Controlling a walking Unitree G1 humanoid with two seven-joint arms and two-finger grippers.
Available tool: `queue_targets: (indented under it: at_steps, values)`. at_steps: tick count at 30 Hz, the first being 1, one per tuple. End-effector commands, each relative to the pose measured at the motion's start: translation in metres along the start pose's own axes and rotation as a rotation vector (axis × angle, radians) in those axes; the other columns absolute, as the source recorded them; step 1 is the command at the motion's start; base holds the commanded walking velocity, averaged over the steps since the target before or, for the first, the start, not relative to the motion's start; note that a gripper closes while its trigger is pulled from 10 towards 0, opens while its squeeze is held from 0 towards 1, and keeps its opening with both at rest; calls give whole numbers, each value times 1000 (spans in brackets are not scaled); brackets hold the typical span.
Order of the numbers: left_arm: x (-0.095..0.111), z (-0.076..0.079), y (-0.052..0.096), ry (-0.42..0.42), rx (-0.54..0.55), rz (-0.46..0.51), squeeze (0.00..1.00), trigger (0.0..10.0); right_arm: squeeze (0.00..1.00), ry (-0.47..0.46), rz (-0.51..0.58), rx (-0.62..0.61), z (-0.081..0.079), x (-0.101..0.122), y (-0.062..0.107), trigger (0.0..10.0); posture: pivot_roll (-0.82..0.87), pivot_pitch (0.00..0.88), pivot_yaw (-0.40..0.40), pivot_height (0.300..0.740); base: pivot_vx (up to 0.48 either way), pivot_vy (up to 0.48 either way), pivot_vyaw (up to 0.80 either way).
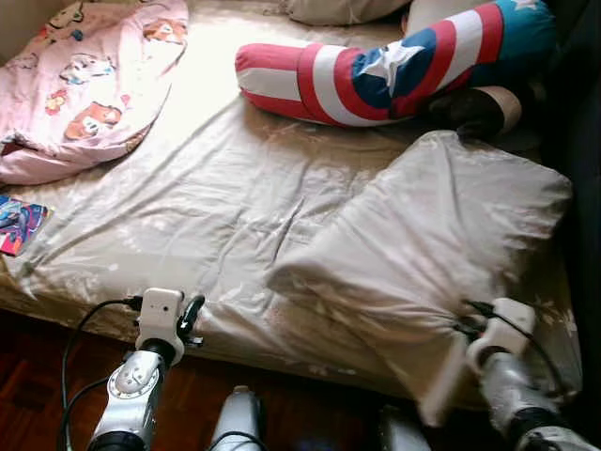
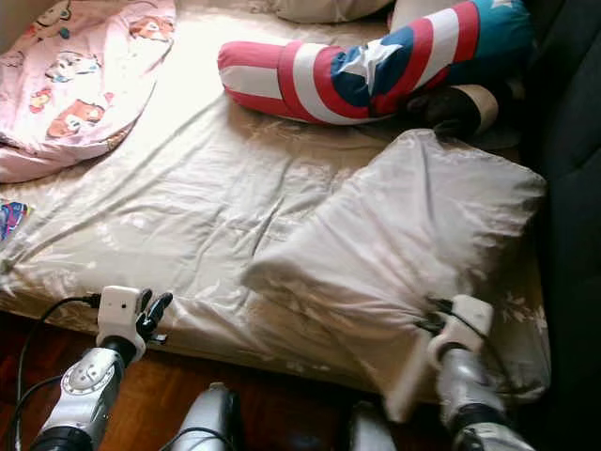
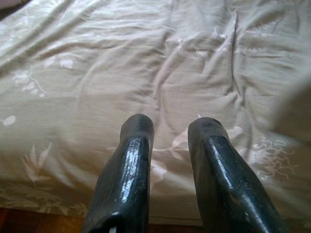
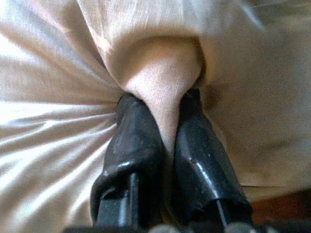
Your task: Clean up the room
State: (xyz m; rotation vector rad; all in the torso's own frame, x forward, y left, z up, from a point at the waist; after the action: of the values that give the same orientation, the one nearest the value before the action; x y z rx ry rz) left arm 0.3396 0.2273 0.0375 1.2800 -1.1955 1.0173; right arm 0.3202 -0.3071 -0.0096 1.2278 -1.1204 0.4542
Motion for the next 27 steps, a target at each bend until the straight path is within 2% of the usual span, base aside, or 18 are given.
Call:
queue_targets:
  at_steps: [1, 6, 7, 12, 15, 16, 20, 21, 27]
  values:
    - [-7, -2, 3, 14, 10, -24, 0, 10000, 0, -50, 179, -235, 69, 58, 7, 0, -28, 149, -11, 653, 0, 0, 0]
    - [-9, 1, 3, 16, 2, -27, 0, 10000, 0, -11, 194, -355, 110, 76, 17, 0, -20, 151, -7, 653, 0, 0, 0]
    - [-9, 0, 3, 14, 2, -26, 0, 10000, 0, -8, 198, -394, 124, 81, 22, 0, -18, 153, -4, 653, 0, 0, 0]
    - [-10, -3, 4, 10, 5, -28, 0, 10000, 0, -3, 200, -436, 135, 87, 26, 0, -19, 157, 2, 653, 0, 0, 0]
    - [-11, -4, 4, 5, 4, -32, 0, 10000, 0, 27, 172, -429, 133, 85, 24, 0, -20, 159, 4, 653, 0, 0, 0]
    - [-11, -4, 4, 5, 3, -33, 0, 10000, 0, 47, 176, -421, 129, 86, 23, 10000, -18, 160, 9, 653, 0, 0, 0]
    - [-10, -3, 3, 3, -2, -33, 0, 10000, 0, 51, 250, -351, 111, 96, 19, 10000, -18, 155, 10, 653, 0, 0, 0]
    - [-10, -3, 3, 4, -3, -33, 0, 10000, 1000, 56, 285, -320, 103, 102, 18, 10000, -19, 154, 9, 653, 0, 0, 0]
    - [-9, 1, 0, 11, -9, -28, 0, 10000, 1000, 124, 333, -208, 72, 107, 12, 10000, -18, 148, 3, 653, 0, 0, 0]
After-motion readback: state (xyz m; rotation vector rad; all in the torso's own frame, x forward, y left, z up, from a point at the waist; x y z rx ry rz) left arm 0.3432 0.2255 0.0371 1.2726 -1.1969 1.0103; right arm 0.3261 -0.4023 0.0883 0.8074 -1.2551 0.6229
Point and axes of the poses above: a point about 5 cm out from each wrist's last joint towards the gripper, its own y axis pointing back from the gripper into the wrist, its own x axis along the axis of the wrist's last joint, z = x × y, the point moved 5 cm from there along -y, pointing out of the wrist towards the gripper, and after that the axes turned 3 degrees about y, right-handed, at the moved point
